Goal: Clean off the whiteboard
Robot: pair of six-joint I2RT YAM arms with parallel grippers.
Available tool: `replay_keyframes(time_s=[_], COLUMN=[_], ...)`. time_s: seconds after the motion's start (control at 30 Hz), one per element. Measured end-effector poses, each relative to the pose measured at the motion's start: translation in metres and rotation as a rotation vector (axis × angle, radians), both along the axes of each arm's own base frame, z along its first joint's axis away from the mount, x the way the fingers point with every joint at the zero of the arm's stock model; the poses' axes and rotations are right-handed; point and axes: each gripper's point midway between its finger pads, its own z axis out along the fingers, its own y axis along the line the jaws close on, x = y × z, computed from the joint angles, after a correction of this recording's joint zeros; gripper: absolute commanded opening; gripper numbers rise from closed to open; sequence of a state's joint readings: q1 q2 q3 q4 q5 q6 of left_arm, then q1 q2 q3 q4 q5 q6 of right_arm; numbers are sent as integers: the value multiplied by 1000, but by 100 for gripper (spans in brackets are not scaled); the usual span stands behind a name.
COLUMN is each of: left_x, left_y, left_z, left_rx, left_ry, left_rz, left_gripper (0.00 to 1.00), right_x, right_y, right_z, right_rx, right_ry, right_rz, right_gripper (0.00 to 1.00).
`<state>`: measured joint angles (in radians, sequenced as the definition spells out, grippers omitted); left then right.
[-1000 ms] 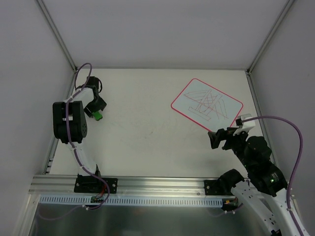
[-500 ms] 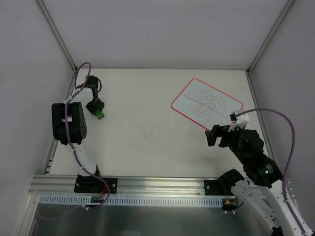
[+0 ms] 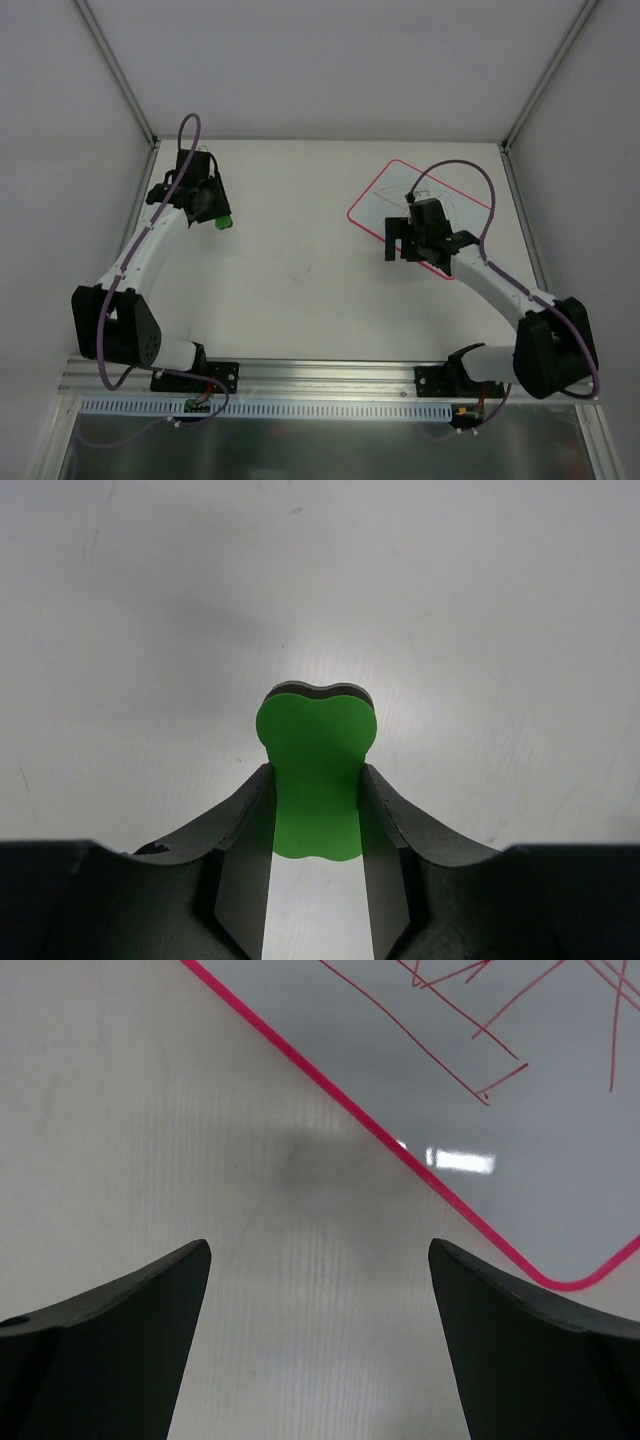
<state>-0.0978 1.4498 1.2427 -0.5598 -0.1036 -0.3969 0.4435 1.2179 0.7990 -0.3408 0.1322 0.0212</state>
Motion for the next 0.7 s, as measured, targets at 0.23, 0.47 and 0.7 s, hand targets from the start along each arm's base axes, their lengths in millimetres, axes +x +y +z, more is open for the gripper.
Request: replay_keyframes(time_s=[0.23,0.47,0.7], left_x=[-52,-66,-67], left_y=[-13,-11,-13], left_z=[-7,-7,-7], left_rx=[69,88,81], left_ry=[24,24,24], left_rz=[-180,-222,-236], left_gripper=[21,21,21], right_x=[56,92,95], right_y=[24,51,67], right_z=[-31,-52,-70], right_rx=[0,19,53], right_ry=[60,90,144], right_rz=[56,131,175], right_gripper=[95,93,87])
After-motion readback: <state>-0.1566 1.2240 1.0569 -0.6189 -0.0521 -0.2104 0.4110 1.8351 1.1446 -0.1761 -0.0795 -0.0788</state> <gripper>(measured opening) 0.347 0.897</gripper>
